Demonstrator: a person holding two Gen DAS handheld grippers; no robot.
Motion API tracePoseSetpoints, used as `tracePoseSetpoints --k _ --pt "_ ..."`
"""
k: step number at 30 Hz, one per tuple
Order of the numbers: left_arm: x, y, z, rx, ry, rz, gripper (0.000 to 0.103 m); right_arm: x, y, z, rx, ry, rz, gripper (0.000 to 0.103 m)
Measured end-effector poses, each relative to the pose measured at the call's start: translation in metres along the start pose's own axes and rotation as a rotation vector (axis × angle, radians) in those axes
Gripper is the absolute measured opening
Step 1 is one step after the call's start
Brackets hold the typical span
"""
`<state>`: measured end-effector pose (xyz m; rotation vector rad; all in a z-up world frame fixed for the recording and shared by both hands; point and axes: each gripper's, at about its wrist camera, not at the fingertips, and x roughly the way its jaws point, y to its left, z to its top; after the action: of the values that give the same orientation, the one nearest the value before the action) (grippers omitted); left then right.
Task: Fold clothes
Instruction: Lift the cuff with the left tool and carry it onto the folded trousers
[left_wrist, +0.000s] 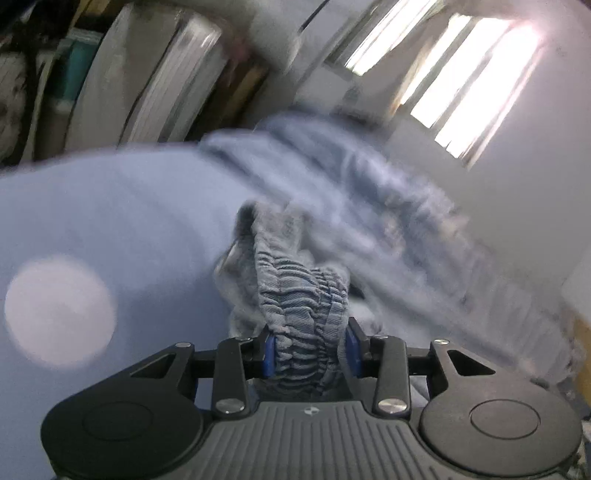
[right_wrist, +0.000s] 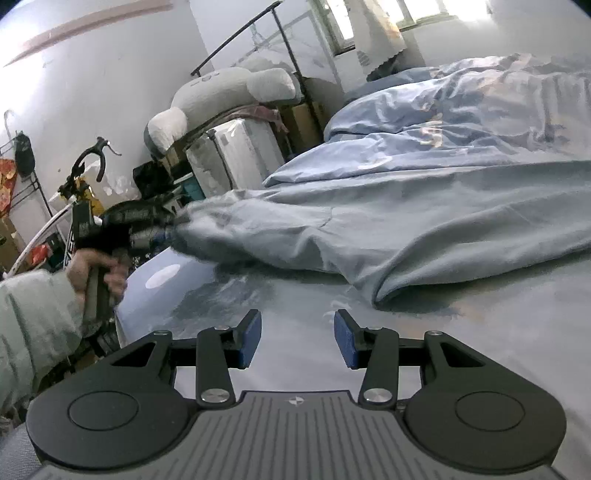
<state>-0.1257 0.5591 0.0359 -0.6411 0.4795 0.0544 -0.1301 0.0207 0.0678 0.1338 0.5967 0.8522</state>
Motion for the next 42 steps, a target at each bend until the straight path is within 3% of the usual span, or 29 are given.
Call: tracePoseSetpoints --k 3,6,7,10,11,15,17,24,40,42 --pt "-0.002 0.018 -0.013 -0.097 -0.012 -0.02 0.043 -0.002 -0.002 -0.002 0.002 0.006 -0.007 0.046" --pt "-0.014 0.013 -0.019 -0.153 -0.047 0.007 0.048 -0.008 0.0 -0.001 -0.024 -0.004 -0.005 0.046" --pt "-0.021 0.011 -0.023 -0.194 -0.073 0.005 0.054 -0.009 0.0 -0.001 -0.029 -0.008 -0.006 0.046" --pt "-0.042 0.011 -0.038 -0.357 -0.141 -0.031 0.09 -0.012 -0.004 -0.001 -0.012 -0.017 -0.01 0.046" --pt "-0.047 0.012 -0.042 -0.41 -0.152 -0.044 0.093 -0.012 -0.005 -0.001 -0.002 -0.019 -0.012 0.046" --pt "-0.048 0.013 -0.062 -0.609 -0.146 -0.083 0.096 -0.015 -0.006 -0.003 0.008 -0.023 -0.003 0.046" --pt "-0.038 0.011 -0.067 -0.662 -0.145 -0.09 0.096 -0.016 -0.005 -0.005 0.007 -0.023 0.002 0.046" --pt "-0.001 0.015 -0.068 -0.8 -0.205 -0.009 0.096 -0.023 -0.004 -0.005 0.002 -0.026 0.007 0.046" --pt "0.038 0.012 -0.028 -0.732 -0.194 0.18 0.098 -0.028 -0.015 -0.007 0.04 -0.027 -0.004 0.047" --pt "0.037 0.008 -0.027 -0.712 -0.195 0.216 0.092 -0.03 -0.017 -0.008 0.047 -0.03 -0.006 0.047"
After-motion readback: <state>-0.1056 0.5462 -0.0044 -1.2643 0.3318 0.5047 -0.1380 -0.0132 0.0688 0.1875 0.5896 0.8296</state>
